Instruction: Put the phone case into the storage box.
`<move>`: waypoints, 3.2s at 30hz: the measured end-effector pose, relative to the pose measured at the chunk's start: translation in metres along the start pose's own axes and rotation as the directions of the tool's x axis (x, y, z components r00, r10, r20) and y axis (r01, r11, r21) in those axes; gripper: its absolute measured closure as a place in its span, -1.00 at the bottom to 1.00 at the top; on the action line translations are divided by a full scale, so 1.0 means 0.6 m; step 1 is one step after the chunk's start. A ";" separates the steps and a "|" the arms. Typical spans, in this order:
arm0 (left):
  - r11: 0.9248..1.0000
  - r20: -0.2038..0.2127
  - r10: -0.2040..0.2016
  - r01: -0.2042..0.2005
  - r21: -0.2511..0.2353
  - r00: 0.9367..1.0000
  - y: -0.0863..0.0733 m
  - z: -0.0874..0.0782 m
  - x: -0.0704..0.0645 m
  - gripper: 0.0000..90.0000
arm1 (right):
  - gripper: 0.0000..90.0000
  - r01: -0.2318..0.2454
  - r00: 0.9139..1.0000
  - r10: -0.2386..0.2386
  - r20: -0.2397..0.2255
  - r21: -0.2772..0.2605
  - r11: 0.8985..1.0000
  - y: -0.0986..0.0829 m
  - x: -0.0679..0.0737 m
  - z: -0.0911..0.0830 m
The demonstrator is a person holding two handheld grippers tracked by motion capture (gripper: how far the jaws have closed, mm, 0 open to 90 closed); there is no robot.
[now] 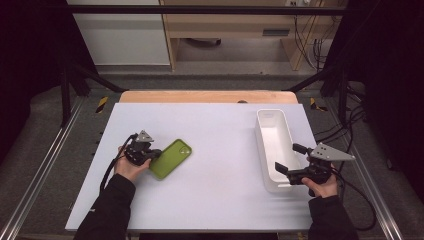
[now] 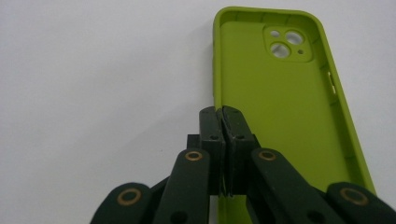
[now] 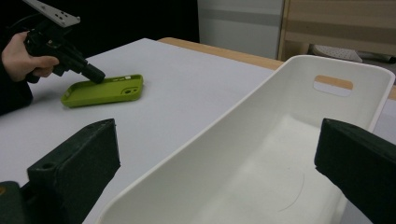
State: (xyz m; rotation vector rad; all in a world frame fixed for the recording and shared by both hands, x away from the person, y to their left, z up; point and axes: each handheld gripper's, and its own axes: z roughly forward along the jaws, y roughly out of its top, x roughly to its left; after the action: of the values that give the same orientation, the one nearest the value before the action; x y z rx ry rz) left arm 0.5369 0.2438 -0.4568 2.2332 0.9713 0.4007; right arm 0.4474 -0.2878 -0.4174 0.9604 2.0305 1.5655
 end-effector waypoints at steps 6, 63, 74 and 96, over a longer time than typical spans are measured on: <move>1.000 -0.010 -0.005 0.005 -0.026 1.000 0.004 -0.011 -0.003 0.95 | -0.99 0.002 1.000 -0.002 0.001 -0.003 1.000 0.001 0.000 -0.001; 0.974 -0.023 0.147 -0.149 -0.172 0.989 0.065 -0.091 -0.139 0.95 | -0.99 0.031 0.999 -0.031 -0.030 0.010 0.999 0.027 0.034 0.007; 0.970 -0.020 0.179 -0.180 -0.165 0.984 0.071 -0.087 -0.163 0.95 | -0.99 0.036 0.999 -0.035 -0.042 0.031 0.999 0.036 0.052 0.018; 0.956 -0.015 0.243 -0.242 -0.164 0.970 0.078 -0.082 -0.209 0.95 | -0.99 0.045 0.996 -0.038 -0.084 0.075 0.996 0.049 0.090 0.048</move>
State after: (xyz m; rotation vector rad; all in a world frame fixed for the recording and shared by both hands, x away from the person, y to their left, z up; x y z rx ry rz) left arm 0.4522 0.1497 -0.3909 2.2051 0.6365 0.5632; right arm 0.4381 -0.2250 -0.3929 0.8884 2.1674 1.5394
